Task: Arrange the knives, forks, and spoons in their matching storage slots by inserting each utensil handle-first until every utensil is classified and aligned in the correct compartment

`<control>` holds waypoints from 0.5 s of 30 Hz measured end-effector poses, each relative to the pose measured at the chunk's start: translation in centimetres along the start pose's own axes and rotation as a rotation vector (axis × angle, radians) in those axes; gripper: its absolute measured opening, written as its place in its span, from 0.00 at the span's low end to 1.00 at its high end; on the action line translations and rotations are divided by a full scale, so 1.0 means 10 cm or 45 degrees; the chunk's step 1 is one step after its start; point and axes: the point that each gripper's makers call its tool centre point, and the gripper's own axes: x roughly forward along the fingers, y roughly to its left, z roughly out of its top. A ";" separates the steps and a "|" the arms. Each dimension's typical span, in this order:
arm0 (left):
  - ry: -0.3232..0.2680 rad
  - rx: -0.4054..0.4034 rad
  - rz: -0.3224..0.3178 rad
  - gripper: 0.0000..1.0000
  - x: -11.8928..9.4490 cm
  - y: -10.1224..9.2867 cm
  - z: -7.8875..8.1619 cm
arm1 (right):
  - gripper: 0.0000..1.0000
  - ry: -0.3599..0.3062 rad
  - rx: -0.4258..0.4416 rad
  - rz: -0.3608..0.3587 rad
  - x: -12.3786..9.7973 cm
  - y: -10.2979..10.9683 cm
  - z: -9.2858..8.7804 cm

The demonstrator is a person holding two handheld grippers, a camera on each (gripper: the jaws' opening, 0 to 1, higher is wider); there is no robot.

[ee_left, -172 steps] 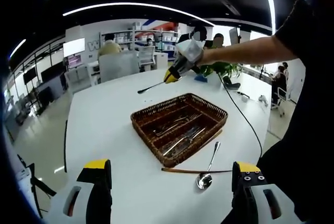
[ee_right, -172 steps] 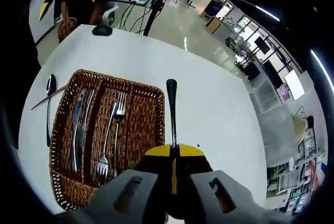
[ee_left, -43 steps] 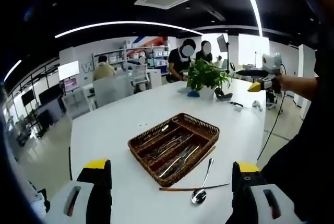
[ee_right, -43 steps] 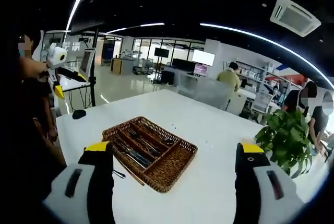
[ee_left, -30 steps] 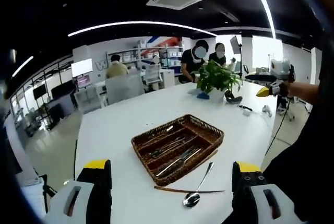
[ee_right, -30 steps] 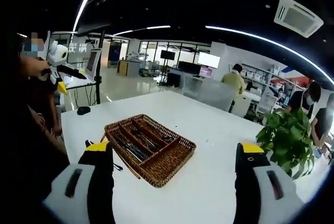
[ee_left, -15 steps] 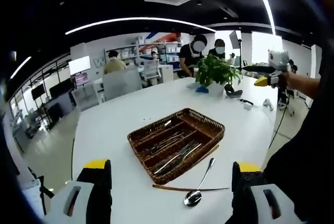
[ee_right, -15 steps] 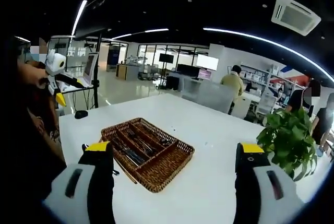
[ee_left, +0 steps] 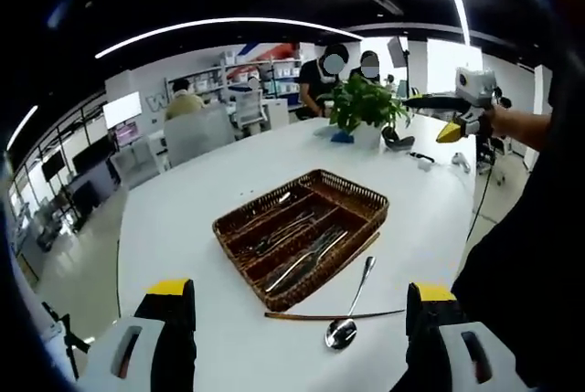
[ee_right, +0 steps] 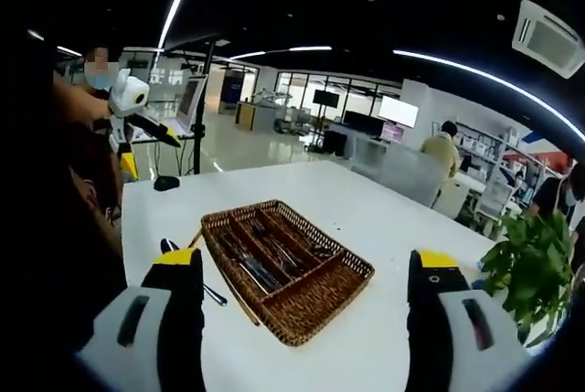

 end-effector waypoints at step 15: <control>0.010 -0.011 0.028 1.00 -0.14 -0.03 -0.12 | 0.76 -0.064 -0.288 0.432 0.79 0.75 0.34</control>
